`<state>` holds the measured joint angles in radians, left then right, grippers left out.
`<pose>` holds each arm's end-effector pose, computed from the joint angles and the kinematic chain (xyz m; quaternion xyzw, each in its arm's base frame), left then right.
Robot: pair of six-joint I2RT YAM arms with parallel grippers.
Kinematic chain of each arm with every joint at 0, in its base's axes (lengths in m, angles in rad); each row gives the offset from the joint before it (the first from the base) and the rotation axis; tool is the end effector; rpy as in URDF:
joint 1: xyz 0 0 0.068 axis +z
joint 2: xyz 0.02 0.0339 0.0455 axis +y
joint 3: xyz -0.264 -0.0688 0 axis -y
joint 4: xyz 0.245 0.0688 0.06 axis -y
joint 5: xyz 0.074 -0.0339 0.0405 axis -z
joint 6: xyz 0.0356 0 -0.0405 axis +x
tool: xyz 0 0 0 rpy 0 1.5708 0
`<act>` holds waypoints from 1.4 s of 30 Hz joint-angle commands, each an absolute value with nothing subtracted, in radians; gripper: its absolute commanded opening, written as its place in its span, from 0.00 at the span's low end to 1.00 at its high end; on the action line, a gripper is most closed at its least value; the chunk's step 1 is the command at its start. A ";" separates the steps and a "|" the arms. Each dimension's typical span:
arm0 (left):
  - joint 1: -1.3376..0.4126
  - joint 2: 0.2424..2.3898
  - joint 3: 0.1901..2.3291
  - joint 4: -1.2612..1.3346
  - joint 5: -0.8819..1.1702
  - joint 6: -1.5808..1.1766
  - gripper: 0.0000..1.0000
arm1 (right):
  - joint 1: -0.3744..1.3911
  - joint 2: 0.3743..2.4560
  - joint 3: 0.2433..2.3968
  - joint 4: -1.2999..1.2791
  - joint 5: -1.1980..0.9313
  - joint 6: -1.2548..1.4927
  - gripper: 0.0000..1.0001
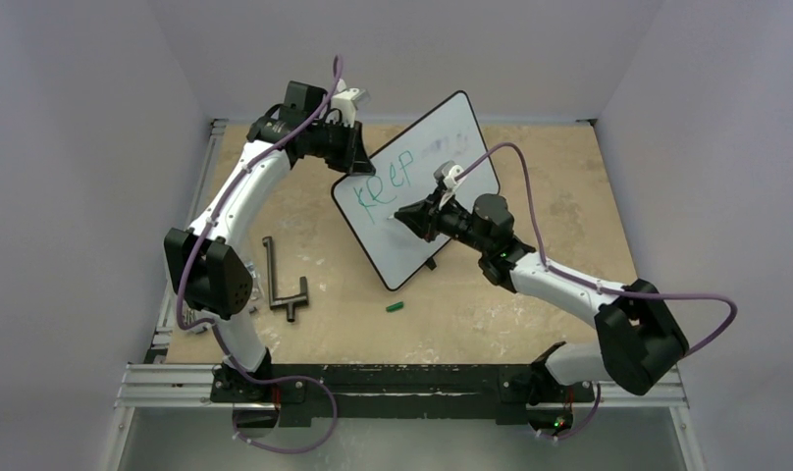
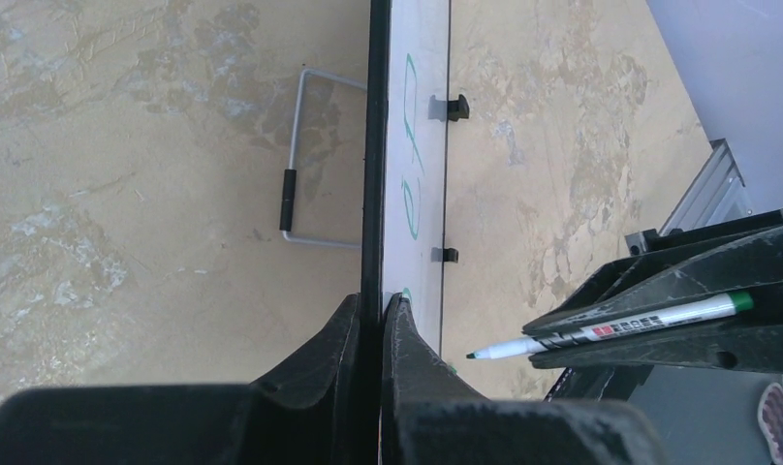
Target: Write a sentence on the whiteboard
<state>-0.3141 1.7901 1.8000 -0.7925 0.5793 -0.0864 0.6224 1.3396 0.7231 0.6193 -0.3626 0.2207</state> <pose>0.3701 -0.1407 0.3604 0.2095 0.8667 -0.3316 0.3082 0.2375 0.1860 0.2781 -0.2637 0.6551 0.4012 0.5834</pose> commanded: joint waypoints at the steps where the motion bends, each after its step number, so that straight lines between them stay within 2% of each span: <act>1: -0.291 1.818 1.767 -0.847 0.341 -0.025 0.00 | 0.635 1.364 0.742 0.709 -0.377 0.206 0.00; 26: -0.283 1.818 1.765 -0.852 0.338 -0.040 0.00 | 0.650 1.481 0.840 0.701 -0.292 0.209 0.00; 42: -0.282 1.813 1.767 -0.853 0.335 -0.040 0.00 | 0.652 1.445 0.649 0.726 -0.300 0.247 0.00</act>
